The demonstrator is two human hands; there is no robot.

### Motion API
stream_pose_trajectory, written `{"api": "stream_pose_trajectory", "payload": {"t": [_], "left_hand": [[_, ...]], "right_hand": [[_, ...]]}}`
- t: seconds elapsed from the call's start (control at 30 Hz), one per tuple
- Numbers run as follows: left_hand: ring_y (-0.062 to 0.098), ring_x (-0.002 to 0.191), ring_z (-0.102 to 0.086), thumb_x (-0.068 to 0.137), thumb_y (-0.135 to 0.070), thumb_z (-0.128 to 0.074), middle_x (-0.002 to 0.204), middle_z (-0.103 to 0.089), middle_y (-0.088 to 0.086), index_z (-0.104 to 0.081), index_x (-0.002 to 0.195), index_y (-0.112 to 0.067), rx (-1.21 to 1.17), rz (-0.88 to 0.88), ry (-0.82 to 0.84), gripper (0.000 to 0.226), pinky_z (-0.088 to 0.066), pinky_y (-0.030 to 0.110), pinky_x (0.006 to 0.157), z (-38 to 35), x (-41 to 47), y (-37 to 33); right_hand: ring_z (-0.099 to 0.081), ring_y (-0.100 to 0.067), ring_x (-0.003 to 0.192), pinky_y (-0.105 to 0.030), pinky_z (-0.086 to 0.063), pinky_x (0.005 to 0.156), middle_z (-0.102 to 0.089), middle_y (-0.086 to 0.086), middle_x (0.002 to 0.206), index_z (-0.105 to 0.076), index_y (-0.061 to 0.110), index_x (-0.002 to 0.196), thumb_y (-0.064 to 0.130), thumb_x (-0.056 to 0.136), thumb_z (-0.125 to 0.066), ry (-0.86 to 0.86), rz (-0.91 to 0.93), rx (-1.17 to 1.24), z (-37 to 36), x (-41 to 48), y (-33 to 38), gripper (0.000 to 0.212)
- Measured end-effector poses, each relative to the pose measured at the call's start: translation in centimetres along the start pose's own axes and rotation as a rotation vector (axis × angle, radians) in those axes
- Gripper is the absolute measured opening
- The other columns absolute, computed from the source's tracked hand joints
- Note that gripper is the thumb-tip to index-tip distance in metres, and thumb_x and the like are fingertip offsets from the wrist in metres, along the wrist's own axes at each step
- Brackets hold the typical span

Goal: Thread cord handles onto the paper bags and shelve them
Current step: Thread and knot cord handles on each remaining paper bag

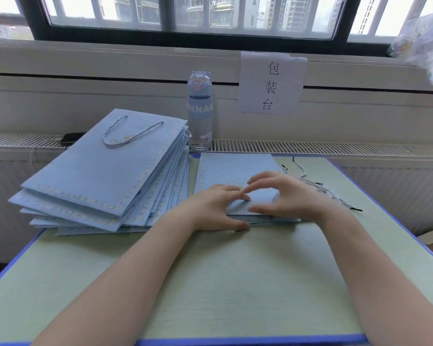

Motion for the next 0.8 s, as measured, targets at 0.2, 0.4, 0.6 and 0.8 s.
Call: {"api": "stream_pose_trajectory", "payload": {"t": [0.2,0.4,0.6,0.8], "left_hand": [[0.008,0.135,-0.031,0.075,-0.055,-0.071,0.147,-0.036,-0.012,-0.037,0.144,-0.026,-0.034,0.061,0.043,0.083,-0.027,0.026,0.11,0.3,-0.1,0.7],[0.009,0.13,-0.041,0.077,-0.058,-0.068,0.141,-0.046,-0.013,-0.043,0.14,-0.028,-0.059,0.07,-0.036,0.074,-0.033,0.026,0.105,0.7,0.0,0.6],[0.023,0.122,-0.046,0.08,-0.051,-0.06,0.135,-0.053,0.005,-0.048,0.134,-0.016,0.13,-0.062,-0.859,0.066,-0.028,0.028,0.104,3.1,-0.5,0.2],[0.013,0.141,-0.022,0.08,-0.04,-0.072,0.158,-0.008,0.006,-0.004,0.151,-0.014,-0.404,0.143,-1.024,0.102,-0.026,0.022,0.112,2.9,-0.5,-1.1]], "right_hand": [[-0.047,-0.006,0.116,-0.022,-0.038,0.095,-0.052,0.014,0.129,-0.057,0.037,0.123,0.029,0.076,-0.071,0.205,-0.2,-0.19,0.3,-0.5,-0.6,0.049],[-0.059,0.01,0.07,-0.006,-0.044,0.065,-0.069,0.014,0.077,-0.076,0.027,0.085,0.025,0.08,-0.07,-0.001,-0.151,-0.067,1.4,-0.8,-0.6,0.008],[-0.061,-0.003,0.06,-0.024,-0.049,0.066,-0.064,0.011,0.06,-0.075,0.018,0.083,0.017,0.085,-0.067,-0.404,-0.011,-0.015,2.0,-0.8,-0.7,0.008],[-0.059,-0.012,0.056,-0.019,-0.035,0.057,-0.055,0.008,0.056,-0.065,0.011,0.076,0.02,0.083,-0.059,-0.631,0.104,-0.05,1.8,-0.5,-0.1,0.012]]}}
Point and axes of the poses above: each hand's wrist, its own x-axis towards the middle knuckle, its own z-axis out of the back of the hand, y = z × x, the point moved 1 cm from there along x, towards the middle knuckle
